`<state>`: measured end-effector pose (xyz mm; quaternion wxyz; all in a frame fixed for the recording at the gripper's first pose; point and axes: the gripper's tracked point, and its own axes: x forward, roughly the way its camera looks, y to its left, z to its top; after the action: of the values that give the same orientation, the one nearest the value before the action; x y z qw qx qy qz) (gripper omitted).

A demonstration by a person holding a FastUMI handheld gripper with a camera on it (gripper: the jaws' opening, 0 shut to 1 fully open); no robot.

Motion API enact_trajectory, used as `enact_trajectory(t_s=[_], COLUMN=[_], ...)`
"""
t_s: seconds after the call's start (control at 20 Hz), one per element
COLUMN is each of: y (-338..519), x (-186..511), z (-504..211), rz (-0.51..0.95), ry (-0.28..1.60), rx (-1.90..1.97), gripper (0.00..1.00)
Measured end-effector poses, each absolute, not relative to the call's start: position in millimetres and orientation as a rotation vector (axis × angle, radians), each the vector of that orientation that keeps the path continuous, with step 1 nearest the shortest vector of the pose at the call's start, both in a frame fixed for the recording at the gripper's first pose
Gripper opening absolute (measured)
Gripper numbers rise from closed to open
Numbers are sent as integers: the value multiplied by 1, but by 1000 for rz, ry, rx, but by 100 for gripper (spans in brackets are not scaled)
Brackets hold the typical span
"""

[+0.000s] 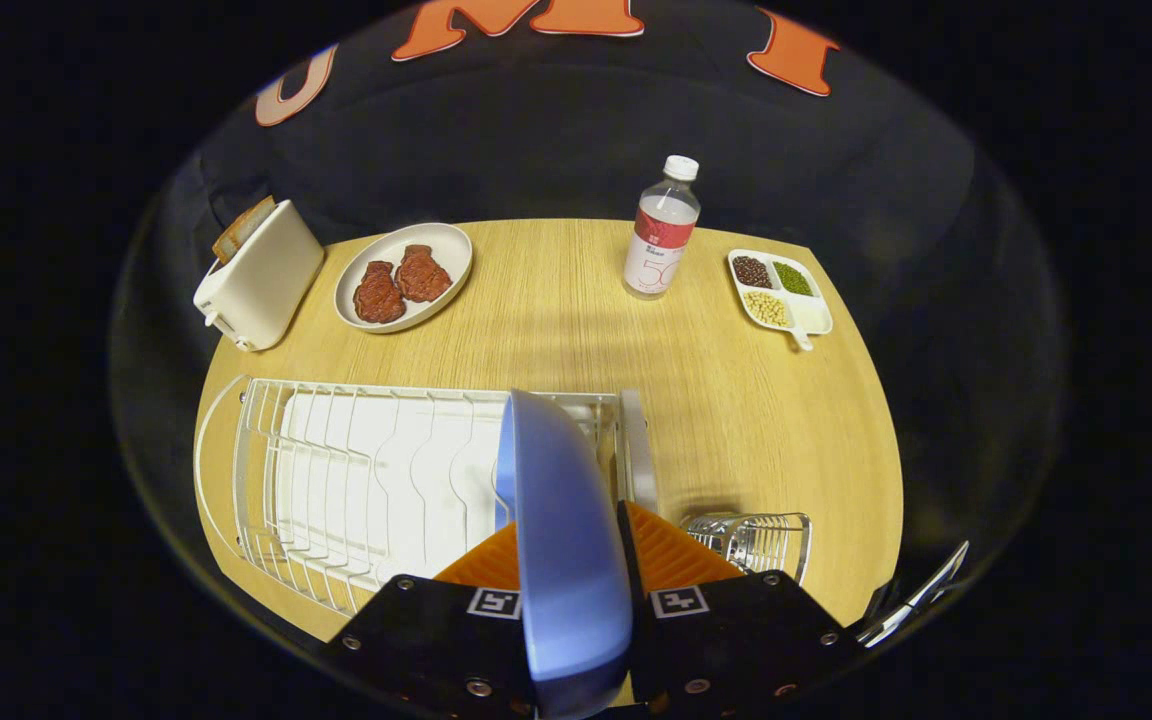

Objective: Take the plate from the dish rack, then take the spoon from the basket and place it into the plate.

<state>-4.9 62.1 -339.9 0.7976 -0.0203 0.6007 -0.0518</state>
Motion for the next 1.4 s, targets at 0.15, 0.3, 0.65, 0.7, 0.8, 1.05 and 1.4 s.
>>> enact_trajectory(t_s=[0.15, 0.3, 0.65, 0.7, 0.8, 1.05, 1.4], y=[54, 54, 63, 64, 66, 60, 64], x=[-5, -7, -55, -68, -89, -144, -198], z=[-322, -296, -252, -250, -249, -267, -318], rz=[-180, -190, -83, -59, -12, 81, 196], ry=[1266, 1223, 1190, 1201, 1216, 1216, 1244], rx=[-89, -88, 72, 107, 174, 258, 367], gripper=[32, 31, 31, 31, 31, 31, 31])
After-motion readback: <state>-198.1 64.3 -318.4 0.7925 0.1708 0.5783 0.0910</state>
